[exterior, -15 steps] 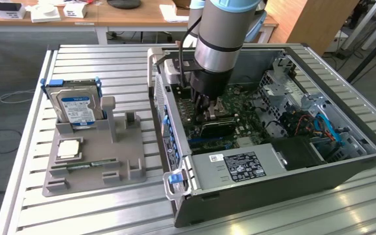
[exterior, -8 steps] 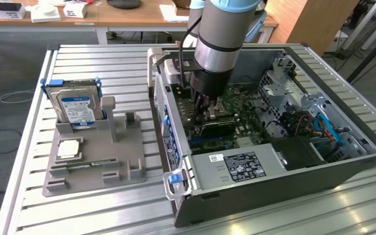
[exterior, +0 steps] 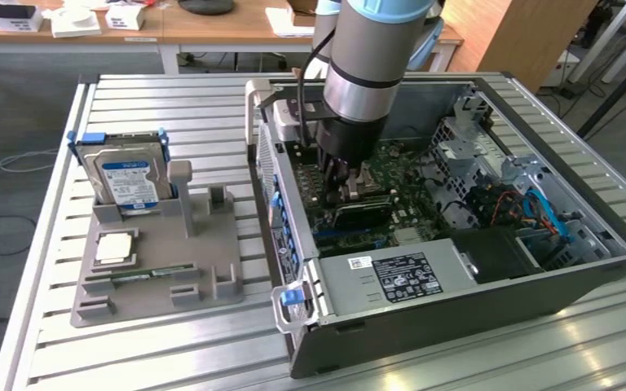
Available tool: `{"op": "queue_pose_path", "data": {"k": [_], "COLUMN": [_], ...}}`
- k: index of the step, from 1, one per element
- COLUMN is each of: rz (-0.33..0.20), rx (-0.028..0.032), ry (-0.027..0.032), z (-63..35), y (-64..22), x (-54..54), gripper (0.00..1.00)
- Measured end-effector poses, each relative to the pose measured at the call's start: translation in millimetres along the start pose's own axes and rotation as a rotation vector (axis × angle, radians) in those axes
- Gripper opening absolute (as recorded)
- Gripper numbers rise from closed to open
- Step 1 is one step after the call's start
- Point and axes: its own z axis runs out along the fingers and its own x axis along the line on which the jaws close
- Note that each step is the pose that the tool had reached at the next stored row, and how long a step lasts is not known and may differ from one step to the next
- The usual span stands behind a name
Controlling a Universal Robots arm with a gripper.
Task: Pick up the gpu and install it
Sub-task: 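Press down on the gpu until it lock into place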
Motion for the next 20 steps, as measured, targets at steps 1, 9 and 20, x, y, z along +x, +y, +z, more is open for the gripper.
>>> {"op": "queue_pose_path", "data": {"k": [1,9,20], "rz": [0.000,0.000,0.000], "rx": [-0.0001,-0.0002,-0.0005], "ry": [0.0002,0.0001,0.0005], "z": [-0.1,-0.1,0.1], "y": [0.0,0.0,0.1], "x": [0.0,0.0,0.1], "gripper": [0.11,0.11,0.11]}}
